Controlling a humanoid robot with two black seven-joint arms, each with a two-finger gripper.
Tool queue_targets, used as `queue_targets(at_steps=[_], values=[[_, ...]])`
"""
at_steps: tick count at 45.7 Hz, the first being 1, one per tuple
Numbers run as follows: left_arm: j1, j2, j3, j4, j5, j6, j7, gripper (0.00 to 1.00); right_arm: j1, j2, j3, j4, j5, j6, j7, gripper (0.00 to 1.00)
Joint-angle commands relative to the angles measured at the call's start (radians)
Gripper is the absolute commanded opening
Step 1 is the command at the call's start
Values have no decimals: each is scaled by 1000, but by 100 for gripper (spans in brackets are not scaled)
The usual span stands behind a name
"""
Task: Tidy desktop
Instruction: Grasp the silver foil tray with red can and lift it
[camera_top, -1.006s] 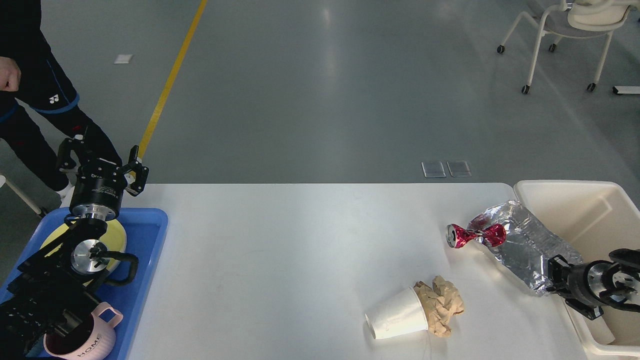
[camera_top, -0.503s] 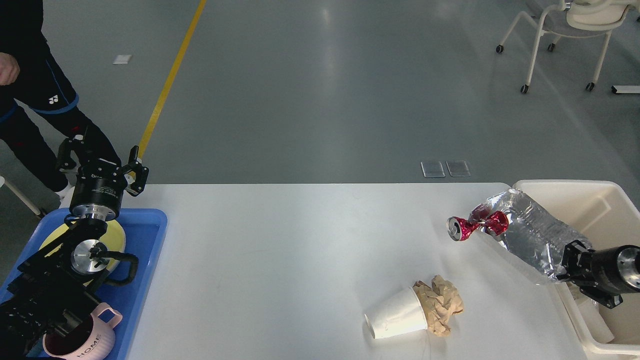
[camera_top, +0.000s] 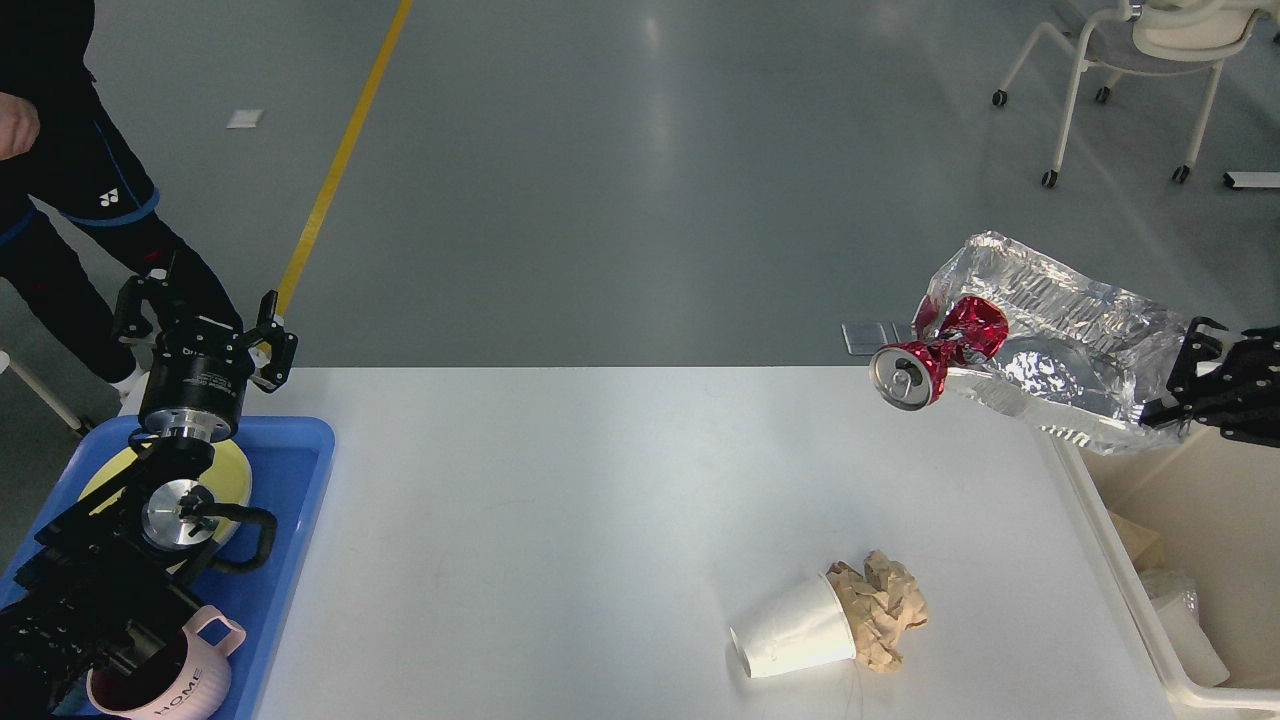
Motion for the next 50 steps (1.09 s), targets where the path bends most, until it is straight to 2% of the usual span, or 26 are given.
queue_targets(at_steps=[1, 9, 16, 29, 35, 40, 47, 50], values=[[0, 0, 0, -1, 0, 0, 0, 97, 78, 10, -6, 46, -56, 19, -30, 0], [0, 0, 0, -1, 0, 0, 0, 97, 133, 104, -39, 35, -85, 14, -34, 0], [0, 0, 0, -1, 0, 0, 0, 97, 262, 216, -219, 20, -39, -4, -28, 0], [0, 0, 0, 0, 0, 0, 0, 97, 581, 509, -730, 21, 449, -18, -20, 0], [0, 0, 0, 0, 0, 0, 0, 97, 688, 612, -869, 43, 627, -7, -5, 0], [0, 0, 0, 0, 0, 0, 0, 97, 779, 673, -928, 102, 696, 2, 33, 0], [0, 0, 0, -1, 0, -2, 0, 97, 873, 757, -1001, 196, 710, 13, 139, 0], [0, 0, 0, 0, 0, -2, 0, 97, 874, 764, -1014, 201, 710, 3, 159, 0]])
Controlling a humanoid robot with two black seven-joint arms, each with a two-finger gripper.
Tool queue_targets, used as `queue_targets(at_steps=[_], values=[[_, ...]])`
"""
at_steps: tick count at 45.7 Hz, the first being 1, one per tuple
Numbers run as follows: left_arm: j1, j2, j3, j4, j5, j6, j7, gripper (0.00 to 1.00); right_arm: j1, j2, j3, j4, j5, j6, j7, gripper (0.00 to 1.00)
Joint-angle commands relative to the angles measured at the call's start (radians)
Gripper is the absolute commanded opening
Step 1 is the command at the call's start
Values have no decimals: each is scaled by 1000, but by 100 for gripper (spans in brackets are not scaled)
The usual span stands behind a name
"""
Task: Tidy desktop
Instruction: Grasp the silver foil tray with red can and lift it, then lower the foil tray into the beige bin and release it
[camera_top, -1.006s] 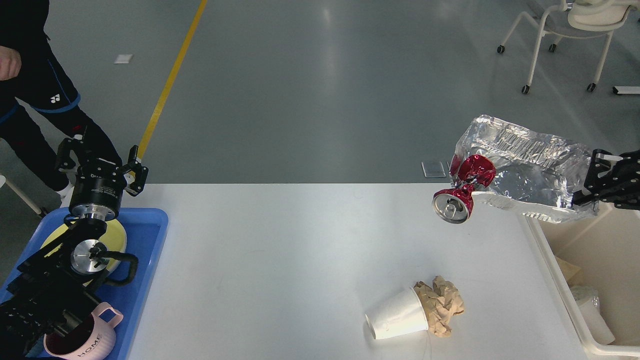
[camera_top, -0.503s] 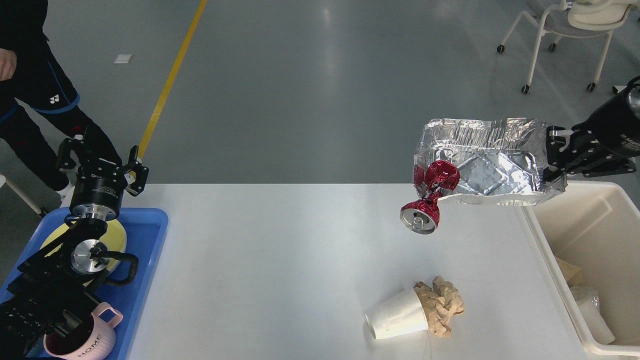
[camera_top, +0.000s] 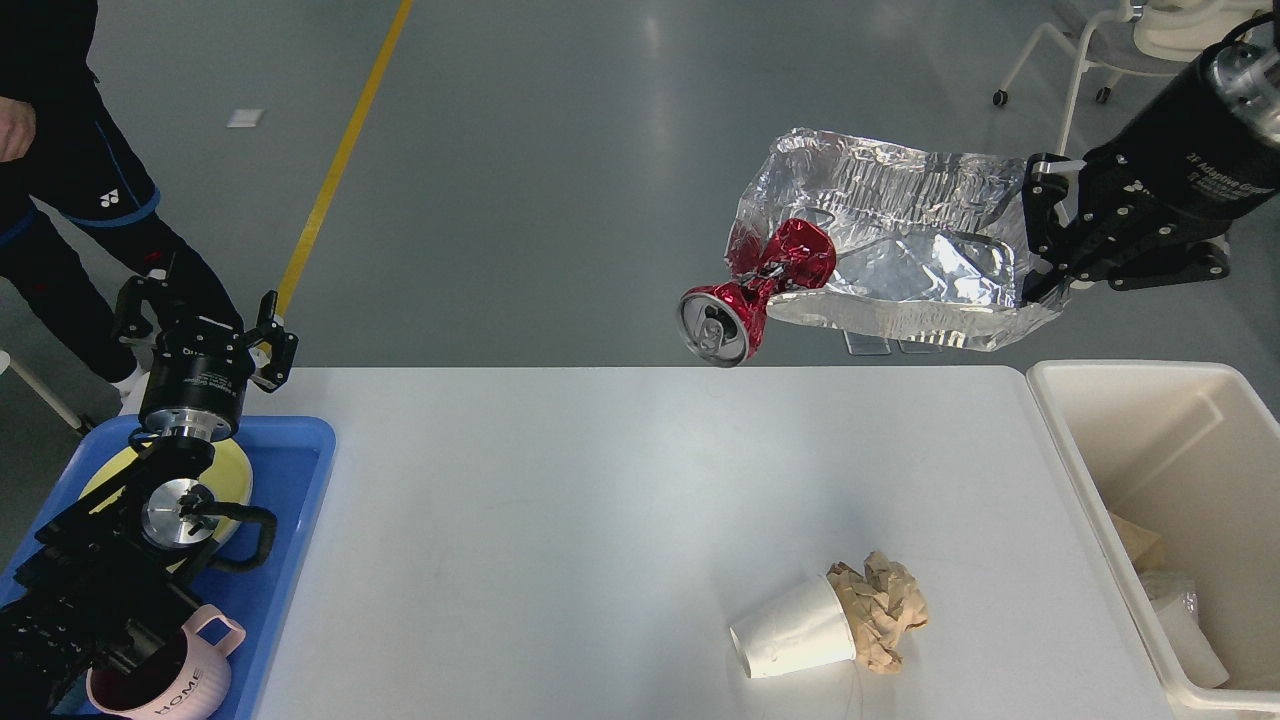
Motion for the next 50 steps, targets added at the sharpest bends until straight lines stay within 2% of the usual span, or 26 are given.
queue_targets(at_steps=[1, 5, 11, 21, 28, 36, 44, 50], values=[[0, 0, 0, 0, 0, -1, 0, 97, 22, 30, -34, 29, 1, -12, 53, 0], [0, -1, 0, 0, 0, 0, 0, 97, -5, 5, -42, 26, -13, -32, 52, 0], [0, 0, 0, 0, 0, -1, 0, 97, -125, -97, -47, -6, -66, -105, 49, 0], [0, -1, 0, 0, 0, 0, 0, 97, -422, -301, -2, -187, -163, -263, 49, 0], [0, -1, 0, 1, 0, 1, 0, 97, -649, -386, 90, -322, -163, -346, 49, 0], [0, -1, 0, 0, 0, 1, 0, 97, -945, -438, 255, -582, -161, -422, 49, 0], [0, 0, 0, 1, 0, 1, 0, 97, -1271, -424, 479, -894, -157, -462, 49, 0], [0, -1, 0, 1, 0, 1, 0, 97, -1472, -362, 642, -1110, -155, -462, 50, 0]])
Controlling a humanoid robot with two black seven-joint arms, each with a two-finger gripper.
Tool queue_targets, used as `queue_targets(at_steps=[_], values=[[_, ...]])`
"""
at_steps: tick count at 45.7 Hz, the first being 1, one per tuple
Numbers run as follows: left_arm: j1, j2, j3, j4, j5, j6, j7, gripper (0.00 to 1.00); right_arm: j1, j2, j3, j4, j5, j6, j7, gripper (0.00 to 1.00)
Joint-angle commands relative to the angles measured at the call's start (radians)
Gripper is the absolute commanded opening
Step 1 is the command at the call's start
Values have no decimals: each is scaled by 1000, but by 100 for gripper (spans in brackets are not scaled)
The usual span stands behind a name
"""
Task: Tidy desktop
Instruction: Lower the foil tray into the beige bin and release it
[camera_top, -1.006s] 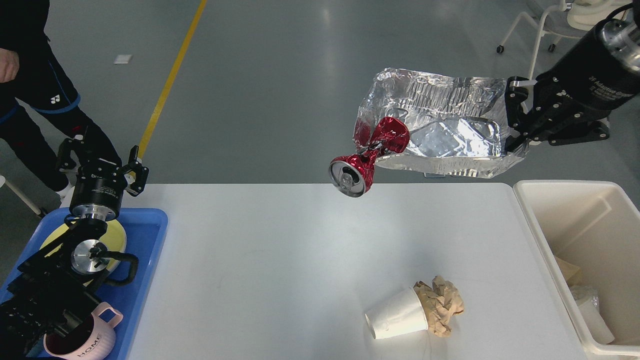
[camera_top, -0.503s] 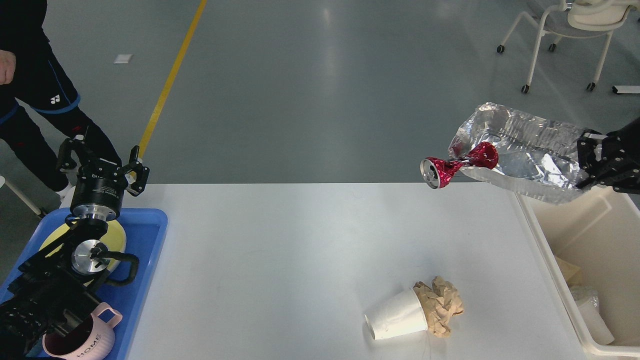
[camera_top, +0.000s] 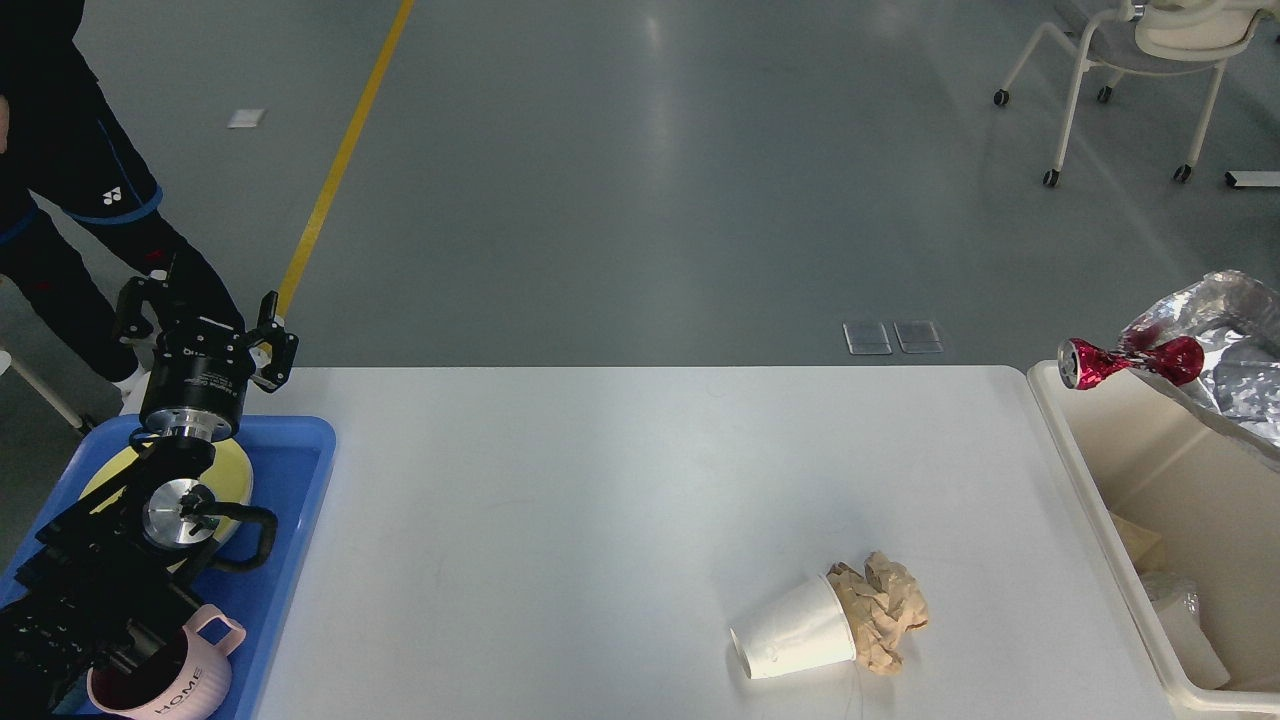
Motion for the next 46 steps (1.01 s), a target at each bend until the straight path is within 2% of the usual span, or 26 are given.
queue_targets(at_steps=[1, 4, 8, 18, 26, 27, 28, 29, 30, 32, 46], values=[[0, 0, 0, 0, 0, 0, 0, 97, -195, 65, 156, -202, 3, -3, 1, 0], [0, 1, 0, 0, 0, 0, 0, 97, -276, 110, 221, -276, 3, -20, 1, 0], [0, 0, 0, 0, 0, 0, 0, 97, -367, 163, 273, -333, 3, -92, 2, 0], [0, 0, 0, 0, 0, 0, 0, 97, -436, 228, 279, -339, 0, -256, 5, 0], [0, 0, 0, 0, 0, 0, 0, 97, -459, 257, 276, -341, 0, -298, 7, 0], [0, 0, 0, 0, 0, 0, 0, 97, -459, 257, 279, -339, 0, -293, 7, 14], [0, 1, 0, 0, 0, 0, 0, 97, -460, 259, 278, -339, 0, -293, 7, 71], [0, 0, 0, 0, 0, 0, 0, 97, -460, 259, 276, -338, 0, -289, 2, 100], [0, 0, 0, -1, 0, 0, 0, 97, -460, 259, 278, -338, 0, -290, 5, 94], [0, 1, 0, -1, 0, 0, 0, 97, -462, 259, 278, -338, 0, -290, 4, 100], [0, 1, 0, 0, 0, 0, 0, 97, -474, 259, 276, -338, 0, -284, 4, 100]])
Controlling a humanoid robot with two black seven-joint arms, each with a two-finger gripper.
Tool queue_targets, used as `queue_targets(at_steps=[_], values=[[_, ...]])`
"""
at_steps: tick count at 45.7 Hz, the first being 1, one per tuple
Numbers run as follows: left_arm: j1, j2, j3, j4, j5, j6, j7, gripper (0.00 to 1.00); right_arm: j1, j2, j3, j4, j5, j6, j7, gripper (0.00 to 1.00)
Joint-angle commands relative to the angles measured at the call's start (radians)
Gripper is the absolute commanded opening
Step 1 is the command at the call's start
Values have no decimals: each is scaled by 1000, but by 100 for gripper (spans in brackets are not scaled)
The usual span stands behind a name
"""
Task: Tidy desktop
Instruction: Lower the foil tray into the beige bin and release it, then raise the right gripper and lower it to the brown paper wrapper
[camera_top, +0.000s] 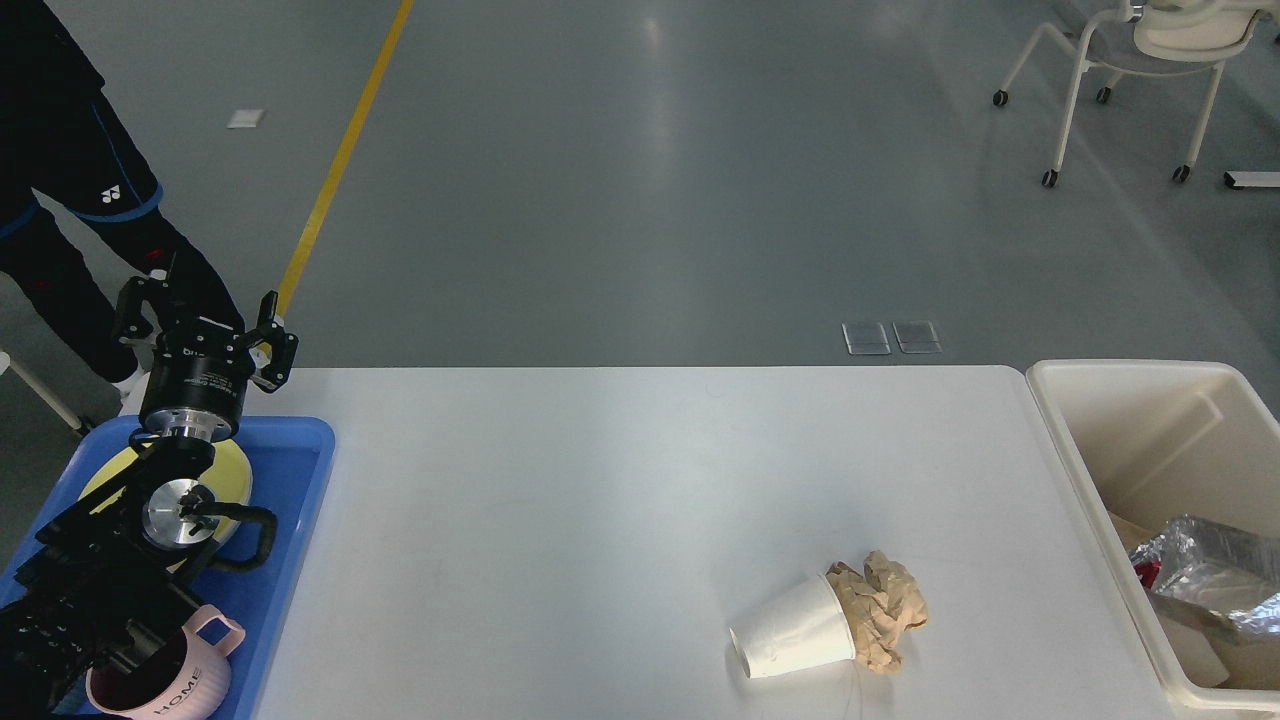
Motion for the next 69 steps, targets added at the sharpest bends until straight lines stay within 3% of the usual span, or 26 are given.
queue_targets(at_steps=[1, 9, 14, 18, 25, 33, 40, 50, 61, 69], values=[[0, -1, 0, -1, 0, -2, 0, 97, 1, 0, -1, -1, 2, 3, 1, 100], [0, 1, 0, 0, 0, 0, 0, 97, 36, 6, -3, 5, -11, 24, -1, 100], [0, 1, 0, 0, 0, 0, 0, 97, 153, -15, -24, 39, -66, 130, 8, 100], [0, 1, 0, -1, 0, 0, 0, 97, 284, -57, -24, 126, -182, 205, 15, 100], [0, 1, 0, 0, 0, 0, 0, 97, 488, -97, -35, 342, -389, 227, 15, 100], [0, 1, 0, -1, 0, 0, 0, 97, 745, -121, -72, 568, -486, 326, 2, 100], [0, 1, 0, -1, 0, 0, 0, 97, 1044, -57, -258, 777, -466, 409, 2, 100], [0, 1, 0, -1, 0, 0, 0, 97, 1360, 95, -440, 1042, -240, 428, 2, 100], [0, 1, 0, -1, 0, -2, 0, 97, 1567, 229, -487, 1314, -114, 431, 7, 100], [0, 1, 0, -1, 0, 0, 0, 97, 1607, 244, -483, 1374, -112, 444, 7, 100]])
